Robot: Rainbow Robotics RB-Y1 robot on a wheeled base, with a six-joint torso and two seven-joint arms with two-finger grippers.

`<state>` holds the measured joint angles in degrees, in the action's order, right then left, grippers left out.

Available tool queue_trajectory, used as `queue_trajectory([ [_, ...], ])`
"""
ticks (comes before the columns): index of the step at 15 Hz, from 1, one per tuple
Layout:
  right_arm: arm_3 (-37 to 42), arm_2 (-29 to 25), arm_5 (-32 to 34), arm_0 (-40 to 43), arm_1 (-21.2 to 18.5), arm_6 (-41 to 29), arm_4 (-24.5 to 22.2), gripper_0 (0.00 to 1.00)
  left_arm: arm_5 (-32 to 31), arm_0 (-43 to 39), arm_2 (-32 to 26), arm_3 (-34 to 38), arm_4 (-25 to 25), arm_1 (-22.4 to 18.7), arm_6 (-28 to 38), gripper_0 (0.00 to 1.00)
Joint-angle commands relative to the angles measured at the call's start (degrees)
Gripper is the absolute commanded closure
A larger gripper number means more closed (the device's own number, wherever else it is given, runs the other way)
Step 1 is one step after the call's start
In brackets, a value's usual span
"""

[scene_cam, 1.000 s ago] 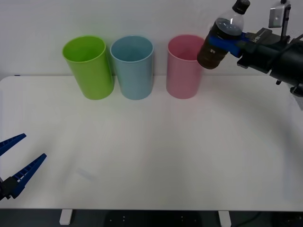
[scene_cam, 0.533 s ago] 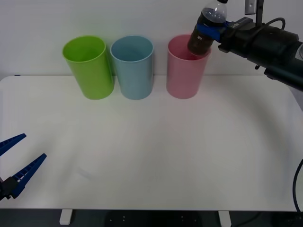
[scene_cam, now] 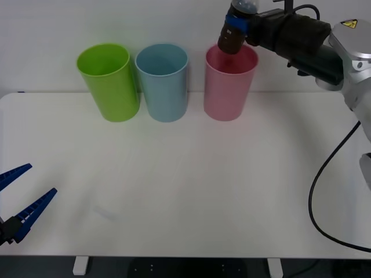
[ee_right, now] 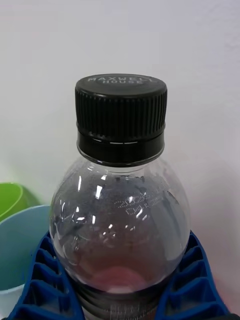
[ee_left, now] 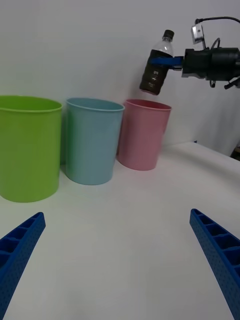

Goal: Grasp the object on the table and drop it into the matching bin: aluminum can to the light blue bin, PET bottle to the pink bin.

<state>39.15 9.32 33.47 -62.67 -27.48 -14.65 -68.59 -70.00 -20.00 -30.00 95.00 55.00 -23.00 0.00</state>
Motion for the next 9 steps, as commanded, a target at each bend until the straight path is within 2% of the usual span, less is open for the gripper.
queue_trajectory([
  [1, -0.74, 0.0, -3.41, -0.26, 1.46, 1.56, -0.05, 1.0, 0.0, 0.0, 0.0, 0.0, 0.0, 0.0, 0.0, 0.0],
  [8, -0.74, 0.0, -3.58, -0.26, 1.55, 2.26, -0.05, 1.0, 0.0, 0.0, 0.0, 0.0, 0.0, 0.0, 0.0, 0.0],
  [9, -0.65, -0.09, -3.58, -0.26, 1.55, 2.35, -0.05, 0.95, 0.0, 0.0, 0.0, 0.0, 0.0, 0.0, 0.0, 0.0],
])
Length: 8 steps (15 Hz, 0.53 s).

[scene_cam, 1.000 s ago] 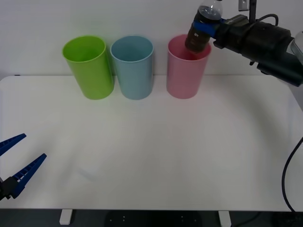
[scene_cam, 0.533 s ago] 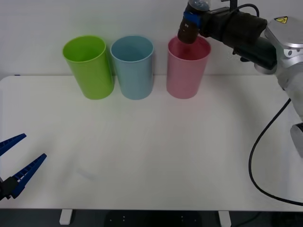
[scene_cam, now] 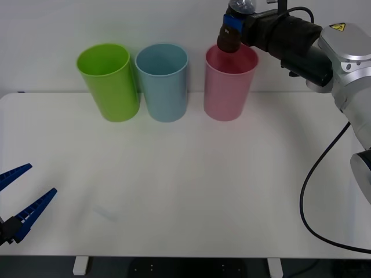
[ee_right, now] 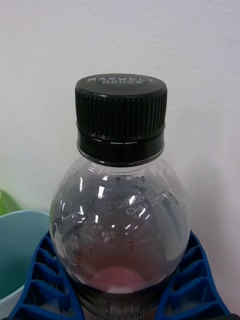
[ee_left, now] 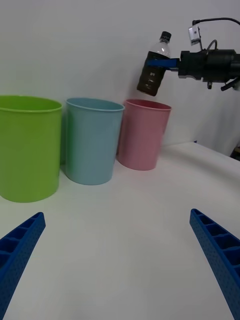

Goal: Grasp the object on the table and drop it into the matching bin: aluminum can to the light blue bin, PET bottle to the pink bin.

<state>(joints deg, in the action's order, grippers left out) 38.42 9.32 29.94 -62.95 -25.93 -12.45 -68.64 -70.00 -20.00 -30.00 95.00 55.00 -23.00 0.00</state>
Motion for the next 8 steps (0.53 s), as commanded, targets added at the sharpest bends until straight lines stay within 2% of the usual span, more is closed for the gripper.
queue_trajectory([
  [1, 0.08, -0.09, -0.06, 0.02, 0.0, 0.32, 0.0, 0.63, 0.0, 0.0, 0.0, 0.0, 0.0, 0.0, 0.0, 0.0],
  [2, 0.08, -0.18, -0.06, -0.16, 0.0, 0.85, 0.0, 0.0, 0.0, 0.0, 0.0, 0.0, 0.0, 0.0, 0.0, 0.0],
  [8, 0.08, -0.44, 0.12, -0.33, 0.0, 1.91, 0.0, 0.0, 0.0, 0.0, 0.0, 0.0, 0.0, 0.0, 0.0, 0.0],
])
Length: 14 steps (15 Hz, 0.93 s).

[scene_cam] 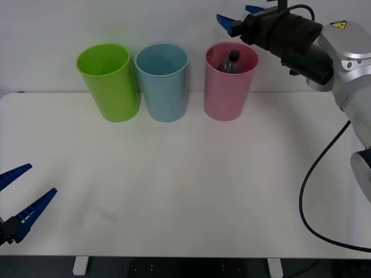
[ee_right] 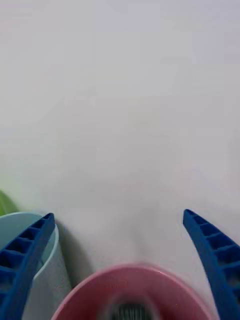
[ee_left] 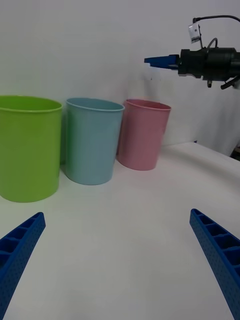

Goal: Grasp the object on the table and drop it into the matching bin: aluminum can to the light blue bin, PET bottle to the pink bin.

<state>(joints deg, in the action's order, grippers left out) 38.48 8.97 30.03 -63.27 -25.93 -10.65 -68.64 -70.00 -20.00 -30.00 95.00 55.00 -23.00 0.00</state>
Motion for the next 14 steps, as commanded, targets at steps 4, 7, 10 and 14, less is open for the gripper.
queue_trajectory([
  [4, 0.02, -0.36, 1.43, 0.17, 0.0, 0.02, 0.35, 0.0, 0.0, 0.0, 0.0, 0.0, 0.0, 0.0, 0.0, 0.0],
  [7, 0.02, -0.45, 3.19, 1.13, -0.18, 0.11, 1.23, 0.0, 0.0, 0.0, 0.0, 0.0, 0.0, 0.0, 0.0, 0.0],
  [10, 2.65, -0.8, 3.98, 2.8, -0.88, 0.19, 2.37, 0.0, 0.0, 0.0, 0.0, 0.0, 0.0, 0.0, 0.0, 0.0],
  [14, 13.38, -1.33, 4.16, 10.54, -2.73, -0.6, 2.55, 0.0, 0.0, 0.0, 0.0, 0.0, 0.0, 0.0, 0.0, 0.0],
])
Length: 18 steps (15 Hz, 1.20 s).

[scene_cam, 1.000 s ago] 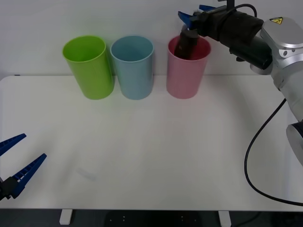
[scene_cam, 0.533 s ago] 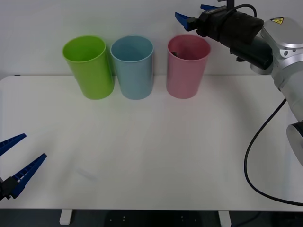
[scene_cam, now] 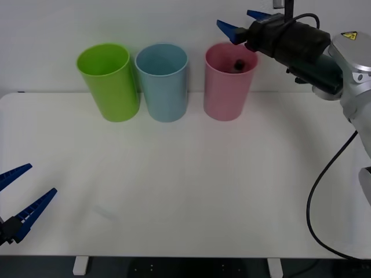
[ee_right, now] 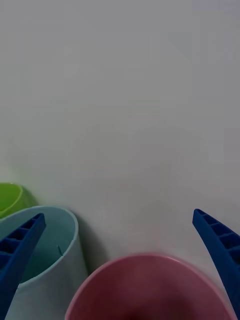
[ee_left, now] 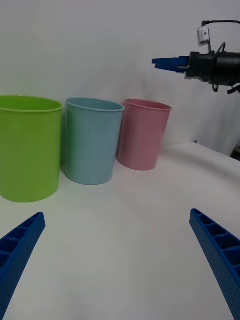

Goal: Grasp the object on the table and drop it into the matching bin: aluminum can to the light blue bin, PET bottle to the pink bin.

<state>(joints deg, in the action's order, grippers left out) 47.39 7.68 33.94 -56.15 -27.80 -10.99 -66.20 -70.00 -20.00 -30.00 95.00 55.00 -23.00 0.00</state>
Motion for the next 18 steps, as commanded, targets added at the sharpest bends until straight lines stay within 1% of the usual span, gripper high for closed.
queue_trajectory([
  [1, 6.92, -0.04, 0.6, 5.44, -1.46, -0.35, 0.55, 0.0, 0.0, 0.0, 0.0, 0.0, 0.0, 0.0, 0.0, 0.0],
  [4, 15.89, -0.13, 2.45, 12.47, -3.93, -0.61, 1.95, 0.0, 0.0, 0.0, 0.0, 0.0, 0.0, 0.0, 0.0, 0.0],
  [8, 27.66, -0.13, 4.2, 23.02, -8.14, -0.26, 5.12, 0.0, 0.0, 0.0, 0.0, 0.0, 0.0, 0.0, 0.0, 0.0],
  [13, 37.42, -0.21, 6.14, 35.23, -13.24, 2.2, 8.63, 0.0, 0.0, 0.0, 0.0, 0.0, 0.0, 0.0, 0.0, 0.0],
  [14, 39.0, -0.21, 6.23, 37.43, -14.03, 3.43, 9.25, 0.0, 0.0, 0.0, 0.0, 0.0, 0.0, 0.0, 0.0, 0.0],
  [16, 40.85, -0.83, 6.23, 41.91, -15.26, 8.88, 10.65, 0.0, 0.0, 0.0, 0.0, 0.0, 0.0, 0.0, 0.0, 0.0],
  [18, 43.31, -2.15, 6.31, 46.75, -15.7, 12.04, 10.83, 0.0, 0.0, 0.0, 0.0, 0.0, 0.0, 0.0, 0.0, 0.0],
])
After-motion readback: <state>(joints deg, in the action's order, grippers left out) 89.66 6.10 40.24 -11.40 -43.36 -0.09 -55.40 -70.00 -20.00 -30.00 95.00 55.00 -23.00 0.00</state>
